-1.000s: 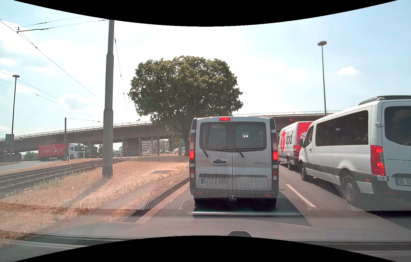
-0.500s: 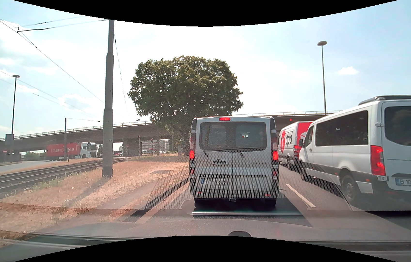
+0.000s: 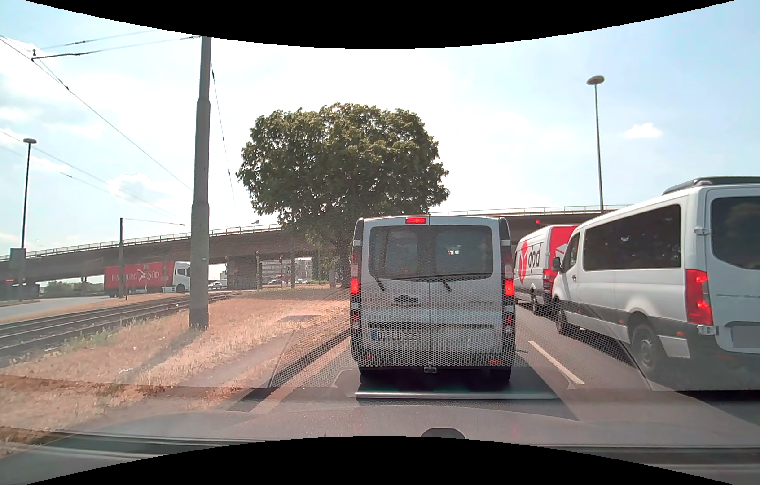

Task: Follow the waypoints while adhering to traffic rules and regulations

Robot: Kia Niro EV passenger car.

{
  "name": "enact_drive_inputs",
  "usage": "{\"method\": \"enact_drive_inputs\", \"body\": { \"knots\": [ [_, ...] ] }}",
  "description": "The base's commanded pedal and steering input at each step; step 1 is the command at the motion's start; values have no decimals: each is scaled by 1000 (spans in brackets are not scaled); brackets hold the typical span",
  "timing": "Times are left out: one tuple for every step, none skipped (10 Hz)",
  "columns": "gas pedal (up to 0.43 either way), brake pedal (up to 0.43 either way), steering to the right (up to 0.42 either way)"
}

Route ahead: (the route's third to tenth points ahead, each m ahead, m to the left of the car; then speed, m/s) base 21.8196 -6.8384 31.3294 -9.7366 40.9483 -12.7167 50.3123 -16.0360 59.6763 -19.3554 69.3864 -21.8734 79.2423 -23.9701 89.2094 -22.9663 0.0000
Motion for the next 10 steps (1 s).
{"method": "enact_drive_inputs", "body": {
  "knots": [
    [0,299,19],
    [0,299,19],
    [0,299,19],
    [0,299,19],
    [0,299,19],
    [0,299,19],
    [0,299,19],
    [0,299,19],
    [0,299,19],
    [0,299,19]
  ]
}}
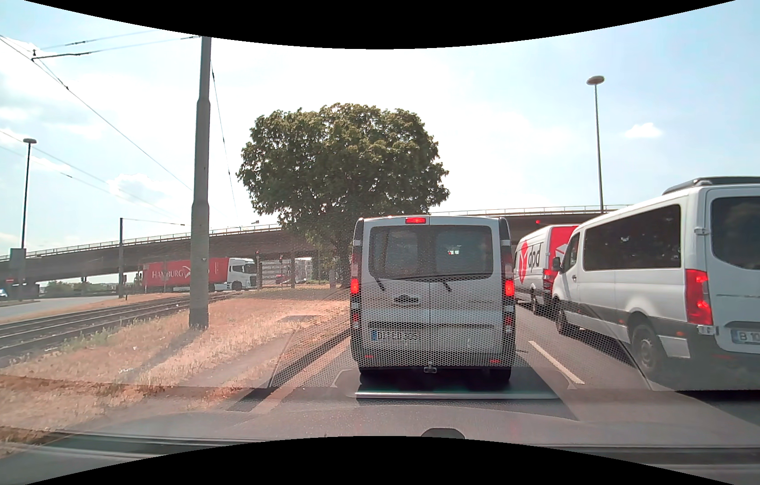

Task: Follow the waypoints while adhering to traffic rules and regulations

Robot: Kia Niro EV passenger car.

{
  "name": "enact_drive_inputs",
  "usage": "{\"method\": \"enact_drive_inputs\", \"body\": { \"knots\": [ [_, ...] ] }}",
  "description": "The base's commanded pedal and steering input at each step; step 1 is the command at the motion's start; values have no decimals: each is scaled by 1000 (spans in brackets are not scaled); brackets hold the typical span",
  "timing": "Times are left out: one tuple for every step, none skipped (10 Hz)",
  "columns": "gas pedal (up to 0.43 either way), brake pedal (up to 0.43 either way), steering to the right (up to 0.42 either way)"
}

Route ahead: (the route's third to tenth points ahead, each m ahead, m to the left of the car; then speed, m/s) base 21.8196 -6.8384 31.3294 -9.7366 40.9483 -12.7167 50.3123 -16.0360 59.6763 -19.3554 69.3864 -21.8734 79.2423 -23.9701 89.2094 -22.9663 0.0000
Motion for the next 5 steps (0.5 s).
{"method": "enact_drive_inputs", "body": {
  "knots": [
    [0,299,19],
    [0,299,19],
    [0,299,19],
    [0,299,19],
    [0,299,19]
  ]
}}
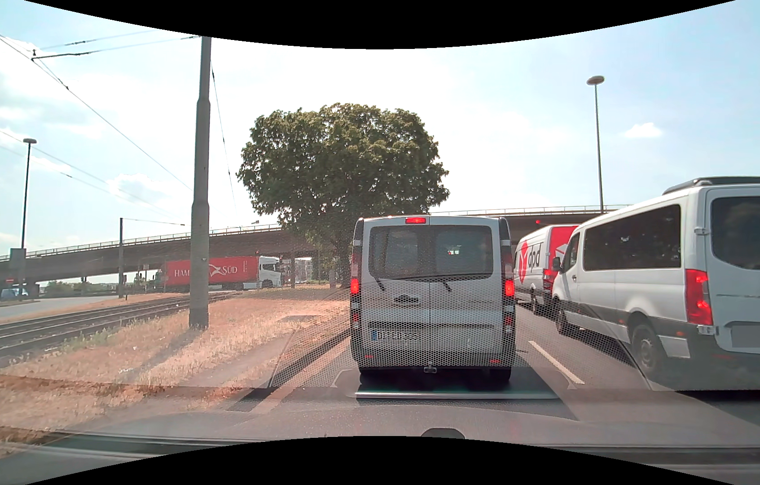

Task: Follow the waypoints while adhering to traffic rules and regulations

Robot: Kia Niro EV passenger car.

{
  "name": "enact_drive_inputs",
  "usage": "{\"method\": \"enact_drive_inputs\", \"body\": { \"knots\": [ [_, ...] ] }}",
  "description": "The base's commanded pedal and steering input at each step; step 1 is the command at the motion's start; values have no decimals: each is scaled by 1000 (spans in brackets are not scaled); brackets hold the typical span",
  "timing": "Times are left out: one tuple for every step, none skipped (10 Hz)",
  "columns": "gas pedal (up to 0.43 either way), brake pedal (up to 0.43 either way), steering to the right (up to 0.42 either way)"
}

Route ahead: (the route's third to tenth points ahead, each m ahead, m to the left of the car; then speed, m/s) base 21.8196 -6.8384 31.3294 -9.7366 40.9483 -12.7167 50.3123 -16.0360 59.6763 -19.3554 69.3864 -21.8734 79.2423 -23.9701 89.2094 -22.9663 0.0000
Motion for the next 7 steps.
{"method": "enact_drive_inputs", "body": {
  "knots": [
    [0,299,19],
    [0,299,19],
    [0,299,19],
    [0,299,19],
    [0,299,19],
    [0,299,19],
    [0,299,19]
  ]
}}
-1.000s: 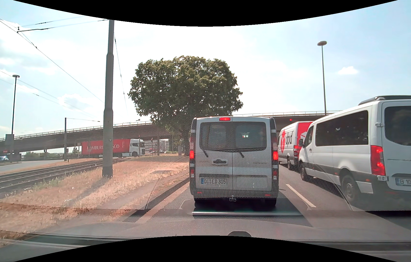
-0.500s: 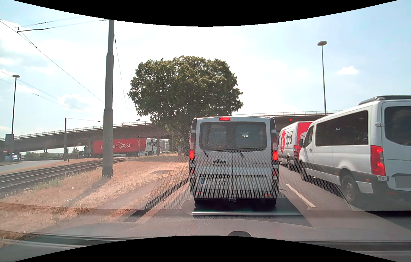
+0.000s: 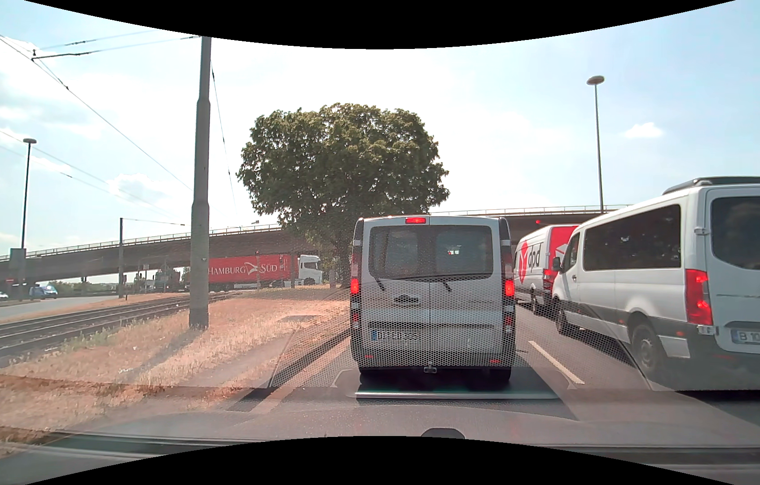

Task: Follow the waypoints while adhering to traffic rules and regulations

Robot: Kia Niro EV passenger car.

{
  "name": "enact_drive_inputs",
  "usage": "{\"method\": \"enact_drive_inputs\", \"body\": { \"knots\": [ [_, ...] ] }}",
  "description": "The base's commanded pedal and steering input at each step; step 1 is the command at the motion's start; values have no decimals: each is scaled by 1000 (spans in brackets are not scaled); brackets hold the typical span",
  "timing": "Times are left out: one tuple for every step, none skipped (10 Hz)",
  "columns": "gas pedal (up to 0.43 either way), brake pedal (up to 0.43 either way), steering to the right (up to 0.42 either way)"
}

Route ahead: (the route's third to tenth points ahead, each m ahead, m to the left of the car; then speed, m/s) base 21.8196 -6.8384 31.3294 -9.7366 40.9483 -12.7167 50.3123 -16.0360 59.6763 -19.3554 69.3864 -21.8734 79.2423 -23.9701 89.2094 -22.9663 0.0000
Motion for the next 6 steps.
{"method": "enact_drive_inputs", "body": {
  "knots": [
    [0,299,19],
    [0,299,19],
    [0,299,19],
    [0,299,19],
    [0,299,19],
    [0,299,19]
  ]
}}
